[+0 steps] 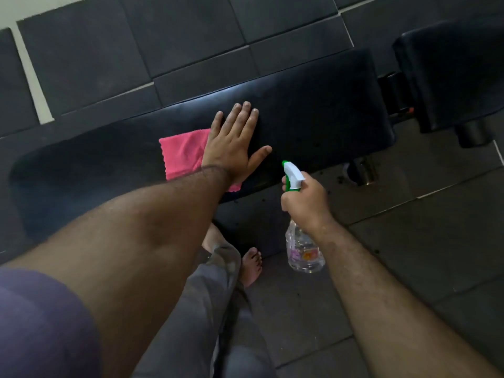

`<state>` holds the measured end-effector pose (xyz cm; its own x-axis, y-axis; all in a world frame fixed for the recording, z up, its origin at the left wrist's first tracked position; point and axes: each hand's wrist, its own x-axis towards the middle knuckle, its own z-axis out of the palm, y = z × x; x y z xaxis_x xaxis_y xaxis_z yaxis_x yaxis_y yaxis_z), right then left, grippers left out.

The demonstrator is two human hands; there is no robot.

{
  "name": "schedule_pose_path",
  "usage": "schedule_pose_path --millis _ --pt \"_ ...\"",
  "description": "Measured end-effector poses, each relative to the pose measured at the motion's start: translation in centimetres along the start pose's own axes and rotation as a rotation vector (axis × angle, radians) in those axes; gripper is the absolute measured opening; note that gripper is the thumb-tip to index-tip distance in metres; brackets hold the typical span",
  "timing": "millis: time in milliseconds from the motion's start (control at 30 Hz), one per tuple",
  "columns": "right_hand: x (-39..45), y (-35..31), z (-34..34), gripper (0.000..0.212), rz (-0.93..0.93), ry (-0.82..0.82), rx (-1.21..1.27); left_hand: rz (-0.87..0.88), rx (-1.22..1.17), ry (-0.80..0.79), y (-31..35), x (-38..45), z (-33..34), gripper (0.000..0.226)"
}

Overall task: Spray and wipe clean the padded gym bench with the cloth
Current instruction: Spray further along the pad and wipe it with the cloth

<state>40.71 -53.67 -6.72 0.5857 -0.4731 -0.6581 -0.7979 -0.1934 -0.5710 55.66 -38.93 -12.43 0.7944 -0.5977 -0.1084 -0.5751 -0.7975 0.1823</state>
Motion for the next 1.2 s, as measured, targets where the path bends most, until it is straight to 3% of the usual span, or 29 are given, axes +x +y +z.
schedule_pose_path --millis 267,433,833,1000,1200 --pt "0.7 0.6 -1.8 0.021 0.025 0.076 -0.039 0.016 0.033 0.021 -0.2 0.0 0.3 0.092" --pt "2.5 0.9 -5.9 0.037 0.166 0.190 0.032 0.028 0.040 0.058 -0.3 0.2 0.8 0.092" --pt "7.1 0.8 -12.9 0.055 0.237 0.354 0.105 0.035 0.047 0.077 -0.4 0.1 1.1 0.092" --pt "9.7 0.6 -14.1 0.060 0.235 0.331 0.102 0.038 0.036 0.090 -0.4 0.1 1.1 0.091" --pt "10.9 -6.4 -15.0 0.066 0.145 0.303 0.035 0.029 0.028 0.097 -0.4 0.1 1.3 0.091"
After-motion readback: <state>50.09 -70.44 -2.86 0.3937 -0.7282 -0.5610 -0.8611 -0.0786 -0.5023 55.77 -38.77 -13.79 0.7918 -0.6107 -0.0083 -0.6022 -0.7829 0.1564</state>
